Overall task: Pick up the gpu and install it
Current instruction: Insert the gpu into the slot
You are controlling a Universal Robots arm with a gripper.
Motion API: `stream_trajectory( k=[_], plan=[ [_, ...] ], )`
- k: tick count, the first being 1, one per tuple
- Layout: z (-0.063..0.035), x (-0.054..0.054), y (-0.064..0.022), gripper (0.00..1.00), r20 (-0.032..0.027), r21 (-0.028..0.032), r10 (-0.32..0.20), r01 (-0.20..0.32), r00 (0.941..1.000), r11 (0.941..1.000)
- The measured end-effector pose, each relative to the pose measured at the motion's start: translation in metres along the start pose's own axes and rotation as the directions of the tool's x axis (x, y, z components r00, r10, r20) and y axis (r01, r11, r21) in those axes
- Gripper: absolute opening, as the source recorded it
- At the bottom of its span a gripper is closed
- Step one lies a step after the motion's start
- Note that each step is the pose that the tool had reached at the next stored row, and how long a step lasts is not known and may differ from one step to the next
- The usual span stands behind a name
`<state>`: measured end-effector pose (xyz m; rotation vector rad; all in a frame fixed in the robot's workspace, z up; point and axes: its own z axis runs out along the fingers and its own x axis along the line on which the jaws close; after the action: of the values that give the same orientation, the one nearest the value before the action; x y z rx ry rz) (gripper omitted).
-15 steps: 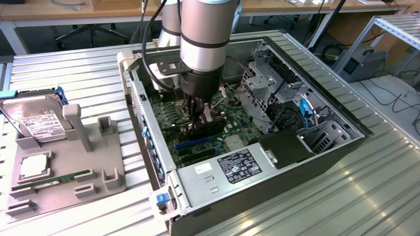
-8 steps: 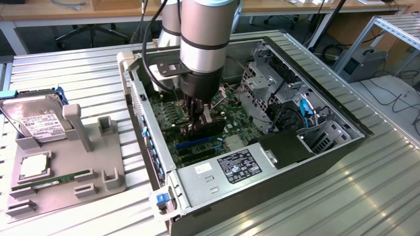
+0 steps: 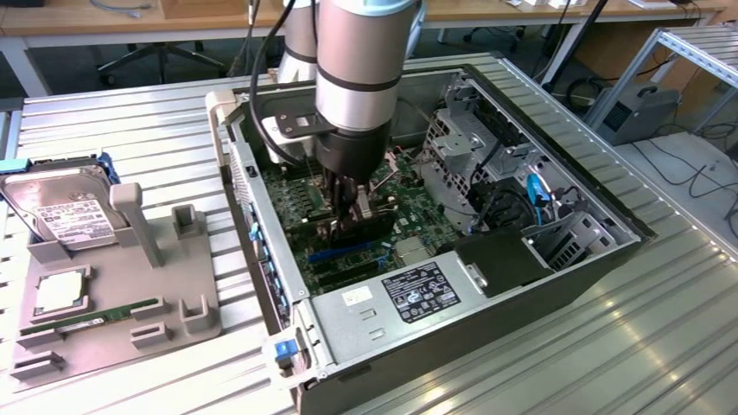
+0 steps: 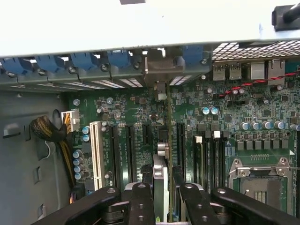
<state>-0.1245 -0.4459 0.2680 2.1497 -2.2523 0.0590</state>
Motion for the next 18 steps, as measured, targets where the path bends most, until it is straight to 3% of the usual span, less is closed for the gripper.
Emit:
stream_trajectory(
  k=[18],
  plan=[
    [0.0025, 0.0002, 0.005, 0.27, 0.008, -0.0002, -0.004, 0.004, 1.0, 1.0]
  ],
)
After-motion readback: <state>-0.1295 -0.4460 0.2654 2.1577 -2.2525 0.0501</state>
